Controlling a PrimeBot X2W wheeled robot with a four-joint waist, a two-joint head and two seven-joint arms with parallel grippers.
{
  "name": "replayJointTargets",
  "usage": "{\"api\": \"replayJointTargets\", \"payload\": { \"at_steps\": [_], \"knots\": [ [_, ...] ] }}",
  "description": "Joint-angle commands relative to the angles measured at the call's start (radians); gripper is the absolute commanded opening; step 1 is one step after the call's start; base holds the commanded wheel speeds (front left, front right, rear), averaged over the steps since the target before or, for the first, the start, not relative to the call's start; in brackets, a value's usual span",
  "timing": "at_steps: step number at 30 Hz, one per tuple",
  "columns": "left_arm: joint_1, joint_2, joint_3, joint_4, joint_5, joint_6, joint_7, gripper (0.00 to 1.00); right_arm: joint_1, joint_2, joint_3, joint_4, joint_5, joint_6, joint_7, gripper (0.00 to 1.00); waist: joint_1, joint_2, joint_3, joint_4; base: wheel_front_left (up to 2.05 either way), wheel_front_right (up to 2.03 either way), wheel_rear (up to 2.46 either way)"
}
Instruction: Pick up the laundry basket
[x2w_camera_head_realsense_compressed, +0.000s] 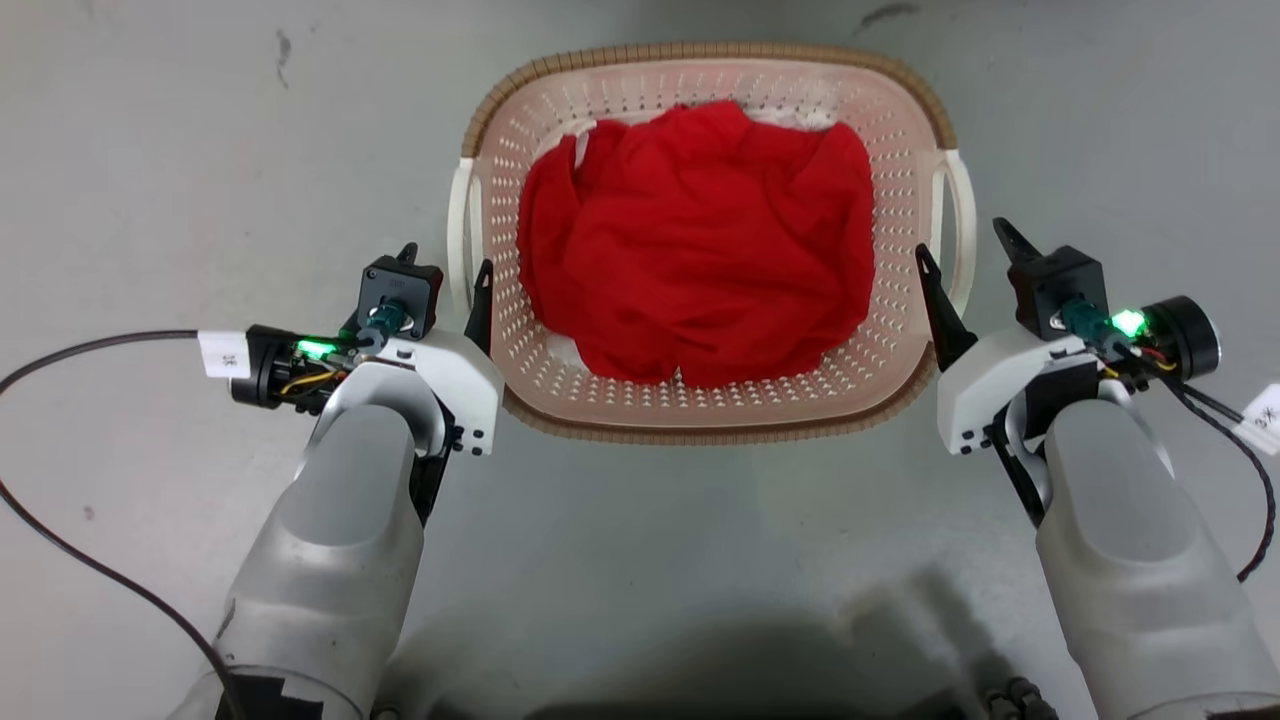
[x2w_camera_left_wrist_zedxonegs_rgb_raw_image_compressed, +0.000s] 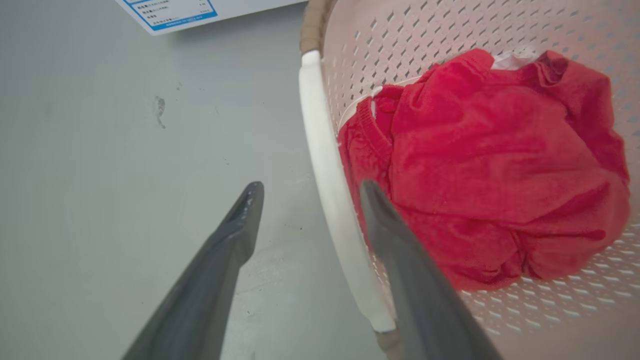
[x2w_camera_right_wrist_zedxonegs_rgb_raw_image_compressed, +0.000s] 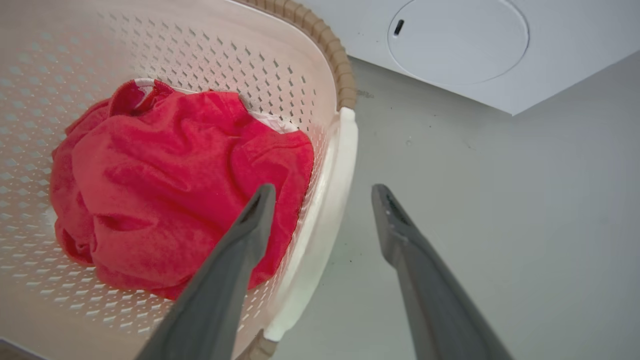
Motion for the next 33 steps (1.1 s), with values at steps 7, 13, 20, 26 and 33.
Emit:
{"api": "replayJointTargets", "payload": {
  "at_steps": [7, 13, 20, 26, 33],
  "knots": [
    [-0.072, 0.001, -0.022, 0.06, 0.005, -0.002, -0.002, 1.0, -0.088, -0.001, -0.002, 0.086, -0.01, -0.001, -0.002, 1.0, -0.0002, 0.0001, 0.088, 0.001, 0.0, 0.0, 0.0],
    [-0.114, -0.002, -0.043, 0.096, 0.008, -0.002, -0.001, 1.0, -0.127, -0.001, -0.014, 0.13, -0.024, -0.001, -0.002, 1.0, -0.0002, 0.0001, 0.122, 0.002, 0.0, 0.0, 0.0],
    [-0.144, -0.007, -0.063, 0.142, 0.003, -0.002, 0.0, 0.0, -0.155, -0.001, -0.007, 0.185, -0.015, -0.001, -0.002, 0.0, -0.0002, 0.0001, 0.131, 0.005, 0.0, 0.0, 0.0],
    [-0.141, -0.004, -0.079, 0.158, -0.002, -0.004, 0.0, 0.0, -0.161, -0.014, 0.003, 0.217, -0.014, -0.001, -0.002, 0.0, -0.0002, 0.0001, 0.104, 0.006, 0.0, 0.0, 0.0],
    [-0.098, -0.011, -0.086, 0.183, -0.023, -0.015, 0.0, 0.0, -0.131, -0.014, 0.019, 0.262, -0.027, -0.001, -0.002, 0.0, -0.0002, 0.0001, 0.006, 0.008, 0.0, 0.0, 0.0]
  ]
}}
